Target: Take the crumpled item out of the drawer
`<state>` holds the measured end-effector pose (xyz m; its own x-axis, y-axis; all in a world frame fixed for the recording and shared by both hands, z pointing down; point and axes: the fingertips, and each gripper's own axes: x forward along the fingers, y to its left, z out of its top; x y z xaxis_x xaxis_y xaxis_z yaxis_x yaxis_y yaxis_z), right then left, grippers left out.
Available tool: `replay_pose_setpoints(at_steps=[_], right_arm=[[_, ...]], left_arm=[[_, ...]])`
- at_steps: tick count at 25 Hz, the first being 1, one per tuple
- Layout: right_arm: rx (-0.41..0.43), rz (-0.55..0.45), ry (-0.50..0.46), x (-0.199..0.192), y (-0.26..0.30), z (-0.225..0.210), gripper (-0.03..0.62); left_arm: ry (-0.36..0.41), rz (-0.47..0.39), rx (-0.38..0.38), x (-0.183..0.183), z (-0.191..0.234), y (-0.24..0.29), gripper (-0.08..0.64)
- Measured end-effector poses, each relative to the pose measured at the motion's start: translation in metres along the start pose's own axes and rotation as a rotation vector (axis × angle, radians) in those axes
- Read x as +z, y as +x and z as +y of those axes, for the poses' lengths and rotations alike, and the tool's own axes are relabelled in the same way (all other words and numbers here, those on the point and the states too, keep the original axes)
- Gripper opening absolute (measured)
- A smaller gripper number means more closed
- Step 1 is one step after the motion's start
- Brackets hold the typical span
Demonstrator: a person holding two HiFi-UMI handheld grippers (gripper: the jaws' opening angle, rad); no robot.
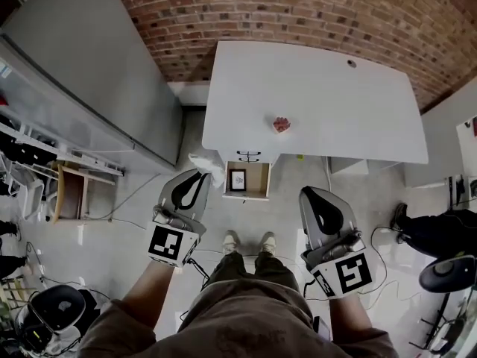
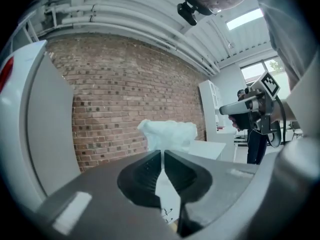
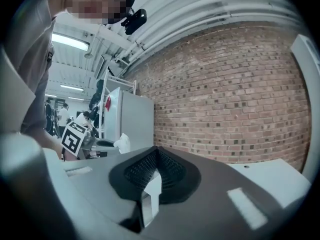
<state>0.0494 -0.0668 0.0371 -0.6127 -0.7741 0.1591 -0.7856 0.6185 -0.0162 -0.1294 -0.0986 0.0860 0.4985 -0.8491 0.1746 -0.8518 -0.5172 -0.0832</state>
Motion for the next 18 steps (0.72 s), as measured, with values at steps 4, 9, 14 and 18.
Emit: replay_pose_setpoints(at_steps=[4,9,14,18], right_arm=[[-0.013,-0.049,-0.012,0.028,-0.01,0.006,0.028],[-0.003,-0.079,-0.009,0.049,-0.017,0.014,0.028],[0.01,-0.102,-0.007,0.062,-0.023,0.016,0.028],[0.031,-0.109,-0.091,0.067,-0.024,0.025,0.026]], left_arm=[[0.05,-0.087,0.019,0.044,-0.005,-0.014,0.02],[0.06,-0.12,0.066,0.069,-0.009,-0.03,0.021],[0.072,-0.128,0.102,0.079,-0.006,-0.039,0.021],[0.083,-0.135,0.123,0.083,-0.002,-0.042,0.021]])
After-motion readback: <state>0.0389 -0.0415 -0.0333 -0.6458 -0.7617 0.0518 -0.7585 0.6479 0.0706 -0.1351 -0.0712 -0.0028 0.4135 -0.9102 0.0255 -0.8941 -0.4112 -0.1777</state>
